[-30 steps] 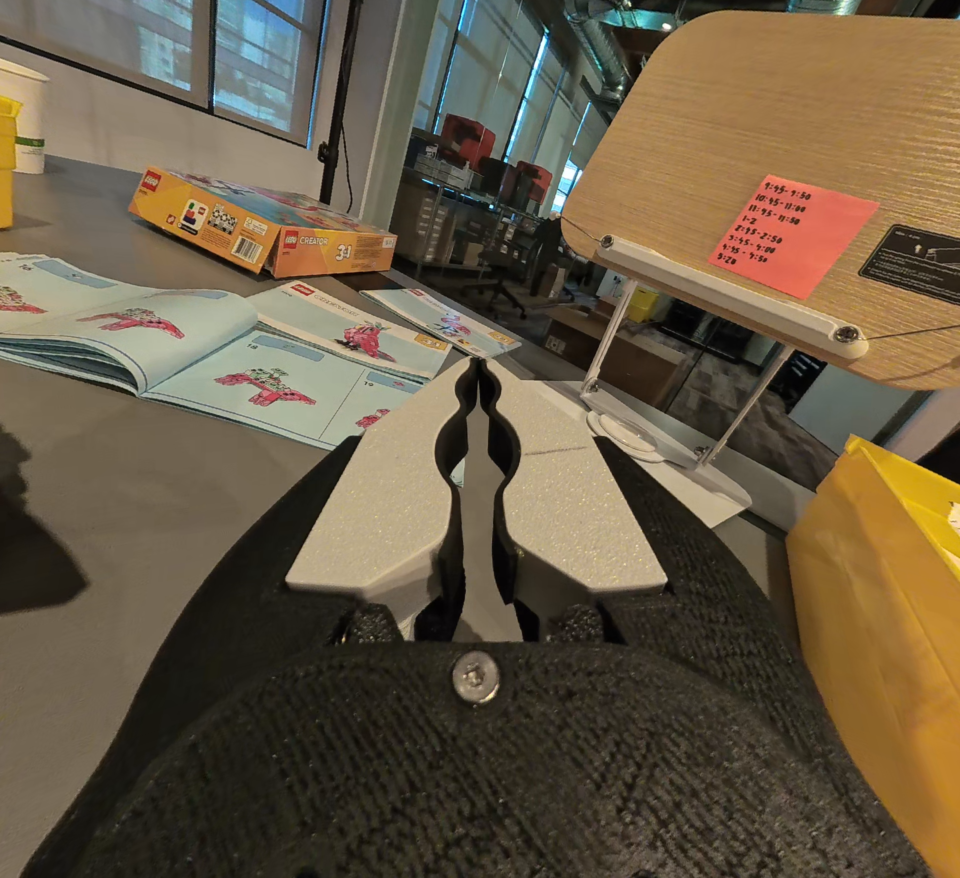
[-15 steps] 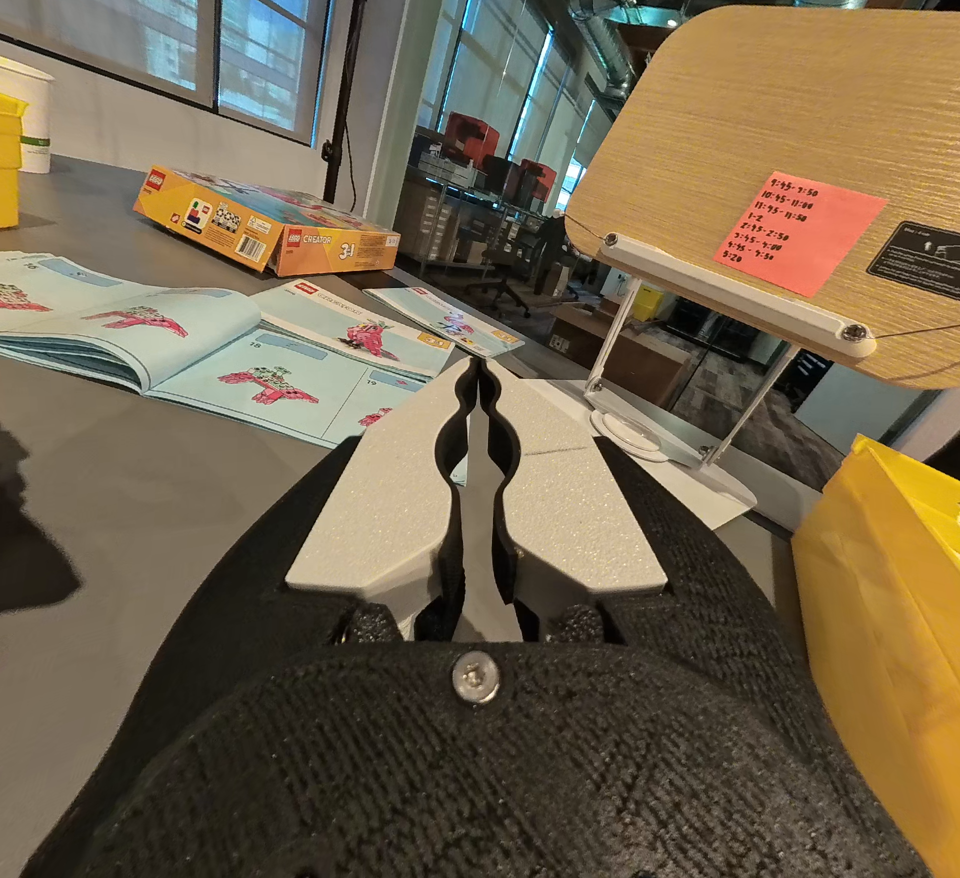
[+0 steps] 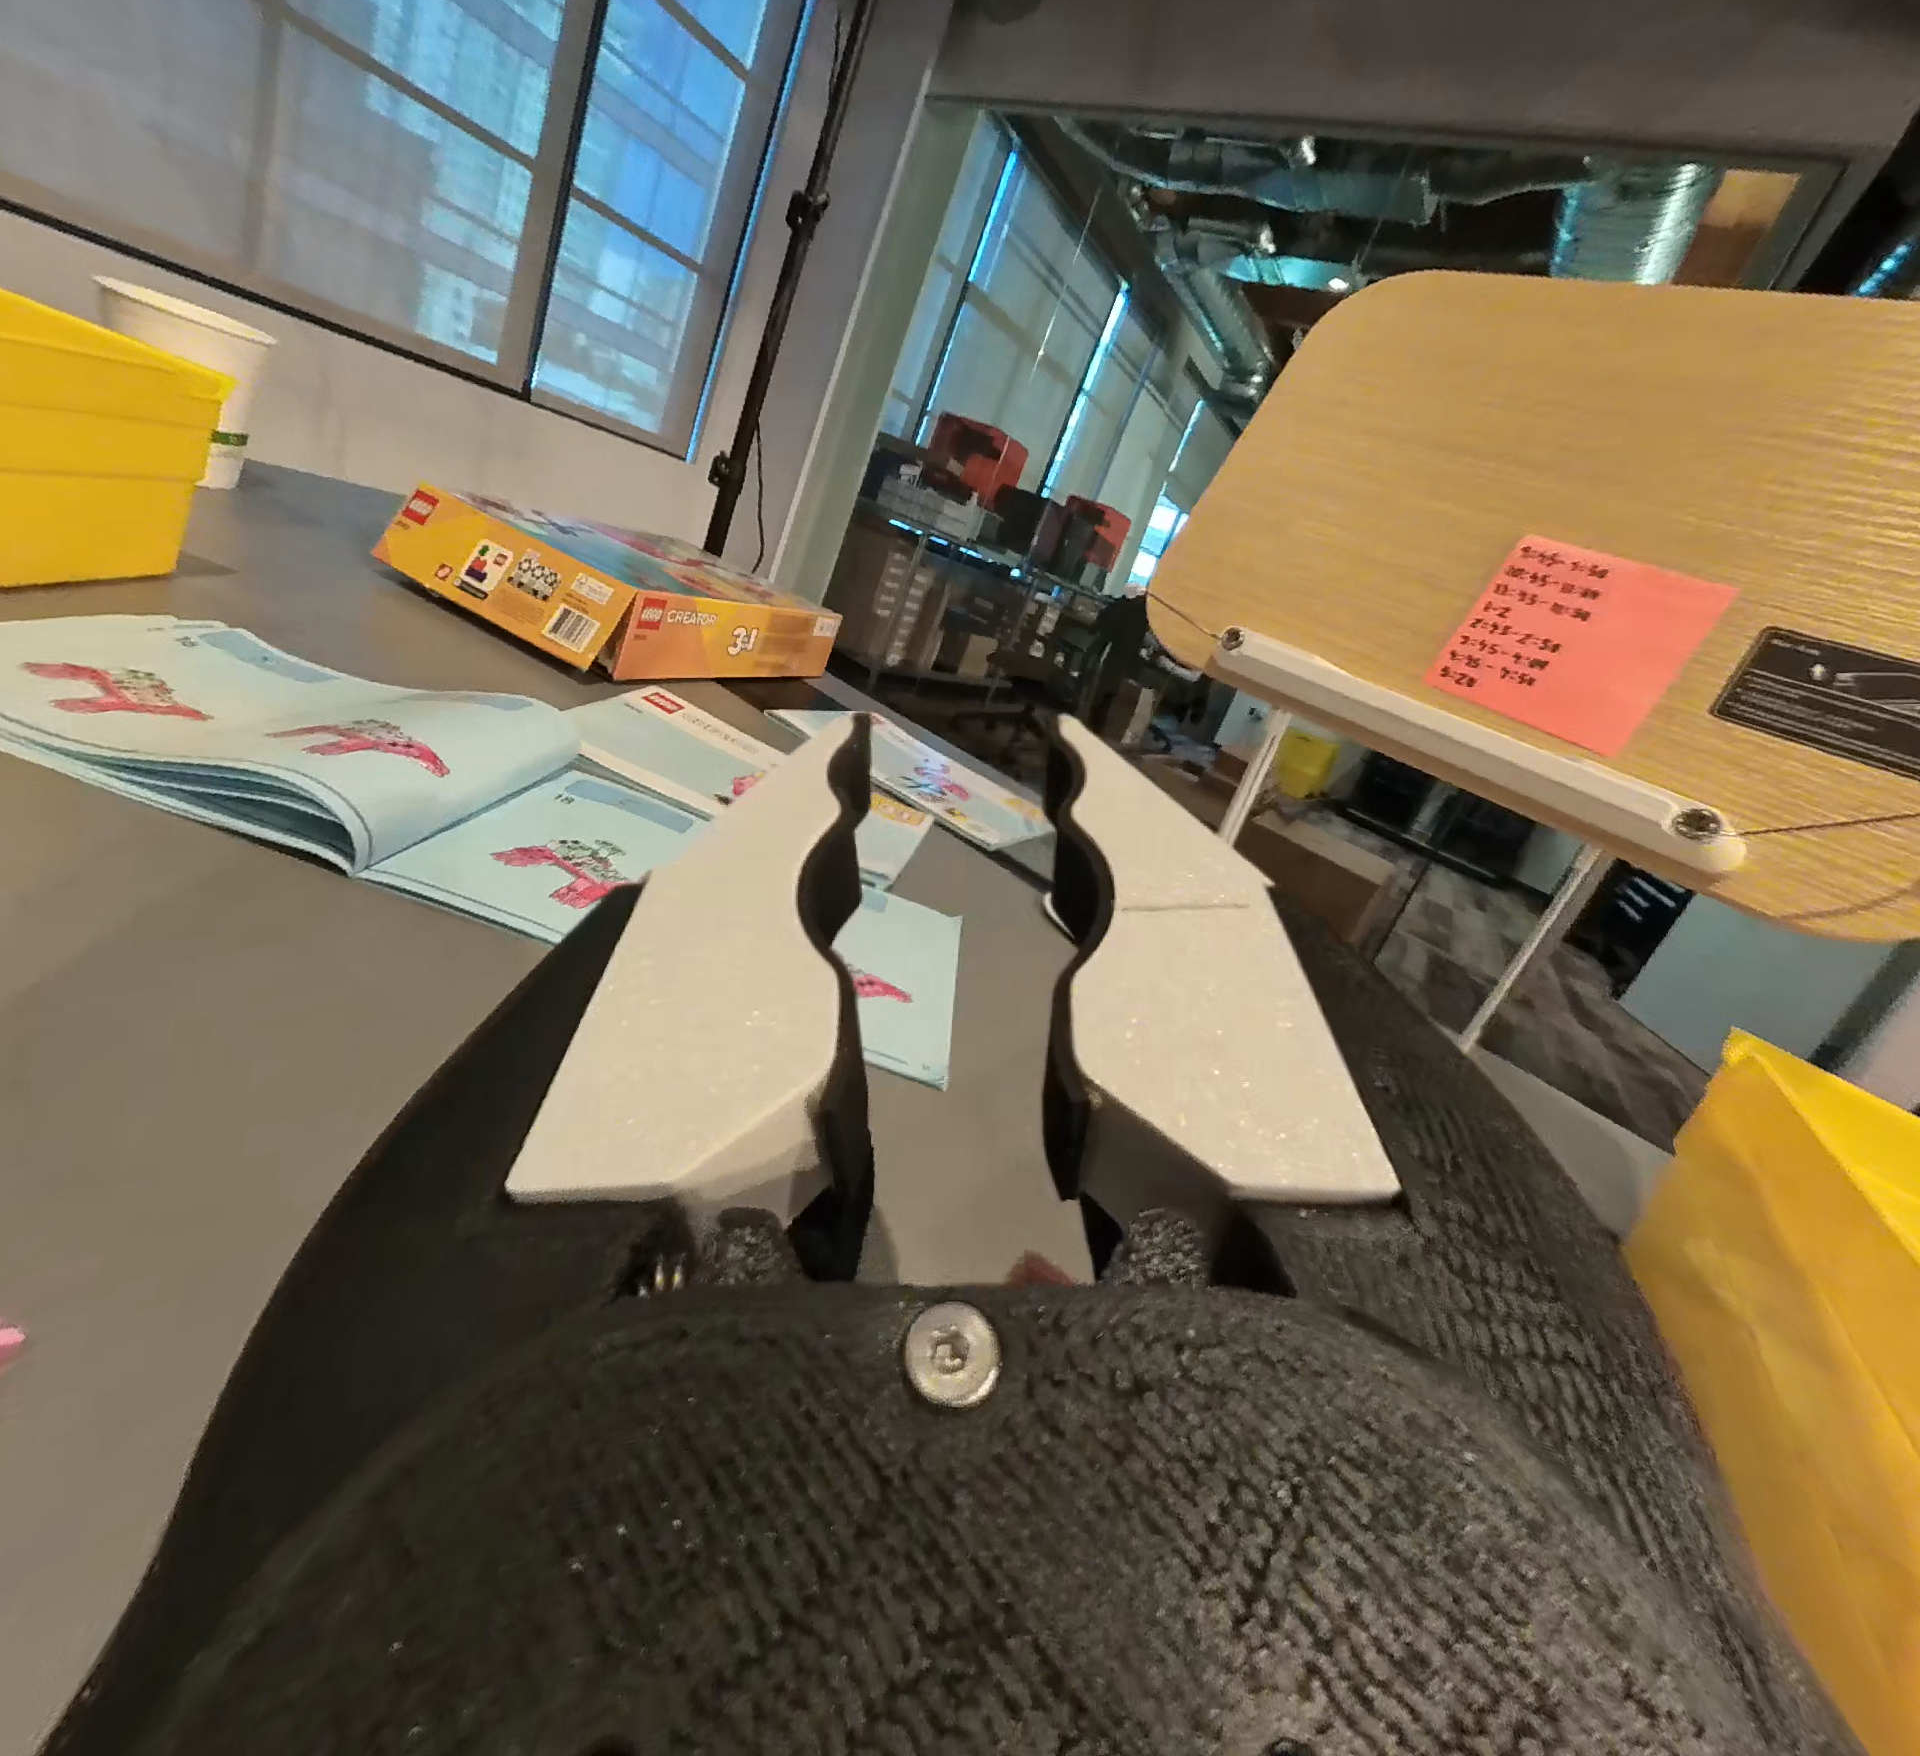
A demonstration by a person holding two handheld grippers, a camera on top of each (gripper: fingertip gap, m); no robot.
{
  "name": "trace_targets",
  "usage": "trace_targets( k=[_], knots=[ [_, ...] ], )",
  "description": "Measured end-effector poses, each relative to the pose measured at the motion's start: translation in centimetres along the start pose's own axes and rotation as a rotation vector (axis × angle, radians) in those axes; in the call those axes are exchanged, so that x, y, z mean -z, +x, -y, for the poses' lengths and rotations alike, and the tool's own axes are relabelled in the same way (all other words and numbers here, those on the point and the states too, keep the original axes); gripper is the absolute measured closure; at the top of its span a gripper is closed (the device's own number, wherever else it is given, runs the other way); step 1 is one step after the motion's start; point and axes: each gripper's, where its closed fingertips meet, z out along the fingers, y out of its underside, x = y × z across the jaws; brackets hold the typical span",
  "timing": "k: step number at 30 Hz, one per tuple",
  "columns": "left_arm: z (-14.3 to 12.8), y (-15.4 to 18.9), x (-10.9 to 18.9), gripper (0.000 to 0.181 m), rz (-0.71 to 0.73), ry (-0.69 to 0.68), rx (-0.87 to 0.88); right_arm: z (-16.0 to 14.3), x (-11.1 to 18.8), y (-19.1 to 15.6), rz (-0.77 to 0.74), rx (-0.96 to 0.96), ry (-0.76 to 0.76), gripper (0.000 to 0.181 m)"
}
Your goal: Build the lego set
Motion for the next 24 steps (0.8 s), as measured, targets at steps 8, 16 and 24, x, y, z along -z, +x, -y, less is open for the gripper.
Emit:
trace_targets(
  k=[8, 16, 24],
  knots=[
    [3.4, -10.7, 14.6, 0.104, 0.445, -0.216, 0.062, 0.2, -0.3, 0.7, -0.058, 0.027, 0.017, 0.13],
    [-0.5, -18.2, 26.7, 0.134, 0.684, -0.766, 0.082, -0.3, -0.5, 0.6, -0.052, 0.03, -0.009, 0.13],
    [-11.0, -17.9, 30.6, 0.166, 0.426, -1.35, 0.419, -0.8, -0.8, 0.4, -0.039, 0.039, -0.031, 0.136]
  ],
)
